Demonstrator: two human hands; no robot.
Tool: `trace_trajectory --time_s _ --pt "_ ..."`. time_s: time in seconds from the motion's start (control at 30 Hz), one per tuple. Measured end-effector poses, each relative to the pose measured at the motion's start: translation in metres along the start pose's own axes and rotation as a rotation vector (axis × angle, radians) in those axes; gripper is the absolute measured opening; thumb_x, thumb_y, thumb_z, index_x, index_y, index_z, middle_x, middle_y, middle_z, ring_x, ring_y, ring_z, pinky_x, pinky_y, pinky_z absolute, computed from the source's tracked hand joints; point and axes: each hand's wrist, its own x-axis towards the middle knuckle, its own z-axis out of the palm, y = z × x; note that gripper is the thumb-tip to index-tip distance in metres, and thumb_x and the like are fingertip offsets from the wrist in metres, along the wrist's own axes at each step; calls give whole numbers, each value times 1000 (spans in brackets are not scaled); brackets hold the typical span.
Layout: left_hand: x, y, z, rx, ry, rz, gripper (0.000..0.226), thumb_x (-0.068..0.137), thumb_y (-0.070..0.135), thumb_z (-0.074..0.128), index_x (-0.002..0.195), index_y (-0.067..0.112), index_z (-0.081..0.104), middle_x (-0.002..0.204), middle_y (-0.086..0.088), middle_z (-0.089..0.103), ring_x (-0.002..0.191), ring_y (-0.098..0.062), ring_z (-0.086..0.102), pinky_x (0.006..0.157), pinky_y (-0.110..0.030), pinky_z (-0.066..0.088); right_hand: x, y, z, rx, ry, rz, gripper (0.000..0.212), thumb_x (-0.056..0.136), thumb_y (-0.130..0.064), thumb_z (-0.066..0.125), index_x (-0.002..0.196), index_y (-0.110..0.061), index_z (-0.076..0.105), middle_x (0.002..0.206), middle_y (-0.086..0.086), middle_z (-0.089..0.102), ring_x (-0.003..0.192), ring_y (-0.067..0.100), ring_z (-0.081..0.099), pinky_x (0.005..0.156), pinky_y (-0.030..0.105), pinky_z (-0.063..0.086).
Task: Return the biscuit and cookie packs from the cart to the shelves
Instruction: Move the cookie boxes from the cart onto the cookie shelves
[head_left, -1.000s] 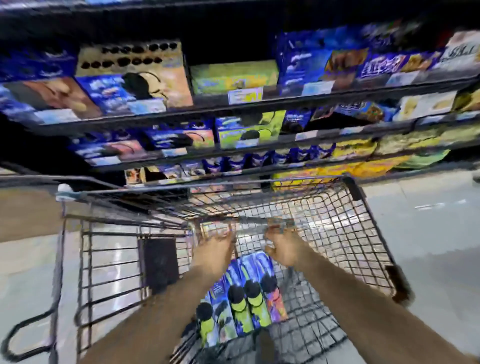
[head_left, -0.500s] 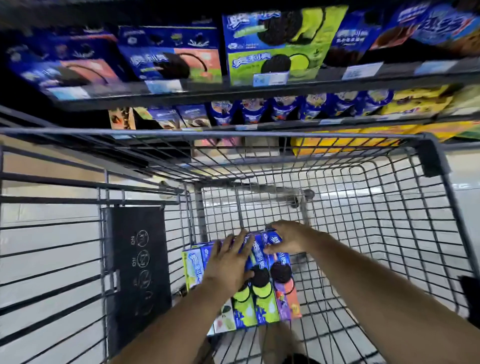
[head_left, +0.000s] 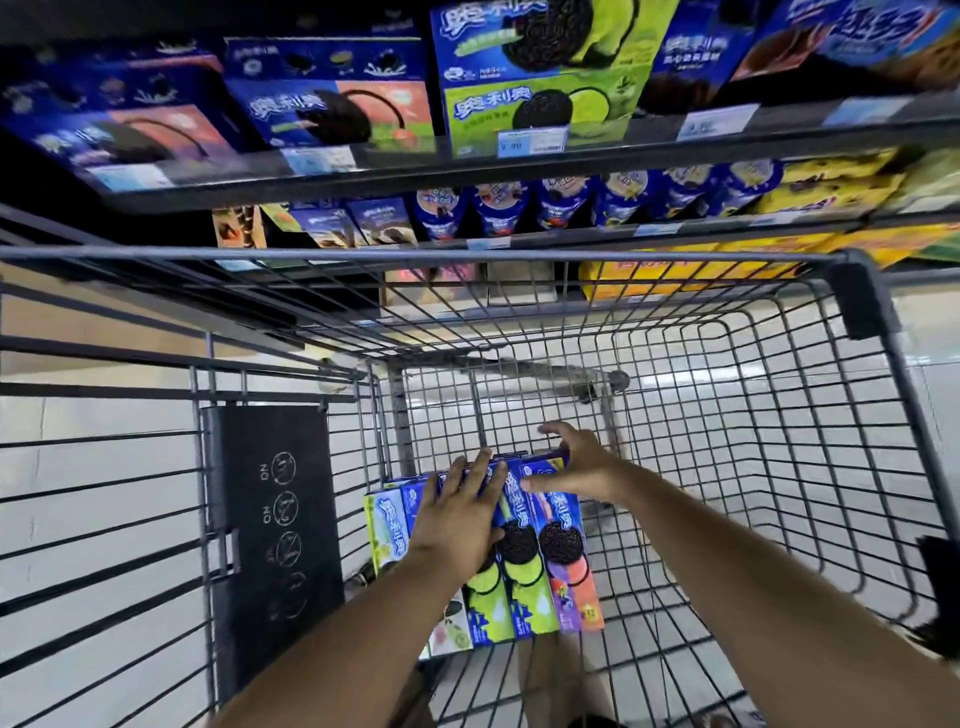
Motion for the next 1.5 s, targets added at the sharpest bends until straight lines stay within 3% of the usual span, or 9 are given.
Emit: trace_trajectory --time_s 0.13,0.23,0.37,0.47,0.53,0.67,0.97,1.27,1.5 --pt "1 -1 0 0 -25 -6 85 102 44 50 159 29 -11 166 5 -22 155 -27 -6 124 -54 5 -11 39 31 237 -94 28 137 67 -26 94 158 -28 -8 139 7 61 115 7 64 98 16 47" --pt "0 -2 0 2 -26 -1 82 103 42 48 159 31 -12 166 6 -21 155 -26 -7 125 -52 5 -18 53 48 320 -42 66 127 66 -12 93 157 -22 6 137 10 62 127 27 59 114 54 37" --pt "-4 2 -23 -157 20 -8 64 105 38 43 161 28 14 169 -1 4 152 -28 15 123 -45 19 -41 44 43 421 38 22 105 62 -2 93 146 -11 31 112 3 74 102 20 72 93 42 58" --pt "-14 10 -70 -558 96 -118 49 105 31 43 153 23 38 150 -9 49 102 -17 64 78 -10 46 -84 11 21 382 12 3 118 63 -13 95 154 -15 20 117 -1 70 107 14 69 99 34 53" --pt "-30 16 -115 -868 107 -149 47 104 38 46 150 27 44 127 -3 63 66 -6 55 54 -17 41 -123 -24 -1 304 -23 -16 126 62 -32 96 158 -31 14 118 -5 61 110 1 61 101 25 47" --pt "-83 24 -219 -1344 41 17 74 84 66 64 148 40 40 134 12 55 110 -7 56 93 -37 44 -209 -104 -41 271 -46 -60 109 53 -46 97 146 -33 41 139 -4 59 127 22 57 111 45 42" --pt "-218 4 -397 -1420 91 291 39 76 40 84 110 26 70 107 -7 75 85 -20 73 68 -33 60 -352 -268 -86 335 -119 -334 29 85 -11 77 111 -23 71 101 2 77 86 14 74 77 30 60" --pt "-302 -53 -483 -1680 574 166 31 81 38 80 97 22 59 81 -6 71 69 -25 64 74 -42 56 -413 -361 -90 341 114 -399 68 60 -79 77 114 -38 69 104 1 71 84 18 64 76 34 50" --pt "-358 -90 -532 -1806 891 347 33 89 28 76 114 15 59 91 -8 74 71 -21 70 69 -44 61 -437 -416 -88 667 172 -547 58 75 -33 81 123 -6 63 119 18 72 109 31 71 99 42 54"
